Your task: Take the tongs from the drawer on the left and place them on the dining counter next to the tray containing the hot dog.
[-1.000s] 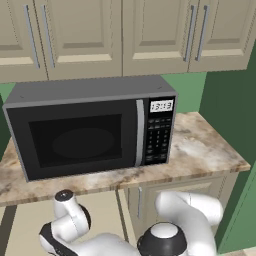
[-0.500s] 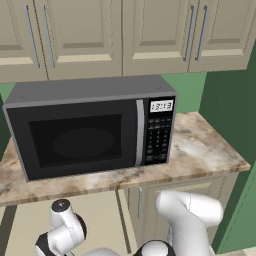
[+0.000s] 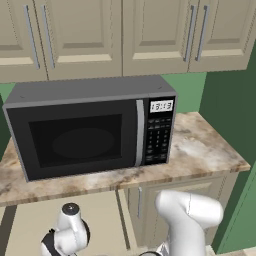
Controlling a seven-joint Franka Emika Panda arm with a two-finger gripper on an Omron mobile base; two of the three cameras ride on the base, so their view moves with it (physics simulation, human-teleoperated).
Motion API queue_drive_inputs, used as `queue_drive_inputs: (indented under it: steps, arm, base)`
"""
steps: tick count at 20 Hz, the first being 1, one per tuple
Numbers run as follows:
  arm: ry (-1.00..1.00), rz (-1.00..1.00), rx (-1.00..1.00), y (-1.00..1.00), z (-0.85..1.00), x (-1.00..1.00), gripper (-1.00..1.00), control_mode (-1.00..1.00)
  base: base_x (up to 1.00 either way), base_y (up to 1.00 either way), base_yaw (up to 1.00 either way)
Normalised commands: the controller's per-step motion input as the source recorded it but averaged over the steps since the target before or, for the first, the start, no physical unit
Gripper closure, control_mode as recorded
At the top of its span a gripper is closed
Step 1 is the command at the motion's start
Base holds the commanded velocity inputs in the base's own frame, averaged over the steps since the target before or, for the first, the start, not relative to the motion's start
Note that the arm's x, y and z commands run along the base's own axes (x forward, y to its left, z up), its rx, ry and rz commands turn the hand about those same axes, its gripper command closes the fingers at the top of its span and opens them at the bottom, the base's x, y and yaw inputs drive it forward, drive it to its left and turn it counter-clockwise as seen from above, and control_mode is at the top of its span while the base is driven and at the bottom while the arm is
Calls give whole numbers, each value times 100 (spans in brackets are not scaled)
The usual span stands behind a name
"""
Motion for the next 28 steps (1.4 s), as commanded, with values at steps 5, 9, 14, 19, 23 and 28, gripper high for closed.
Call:
queue_drive_inputs:
  steps: [5, 9, 14, 19, 23, 28]
  arm:
    - [-12, 0, 0, 9, -34, 0, 100, -100]
    - [-10, 0, -4, 0, -59, -24, 100, -100]
    - [-14, 0, 0, 0, -15, -94, 100, -100]
    - [-7, -1, 9, 0, 87, -88, 100, -100]
    - [0, -2, 13, 0, 100, -40, 100, -100]
    - [-5, 0, 10, 2, 100, 12, 100, -100]
  base:
    - [0, 0, 0]
    - [0, 0, 0]
    - [0, 0, 0]
    - [0, 0, 0]
    - [0, 0, 0]
    - [0, 0, 0]
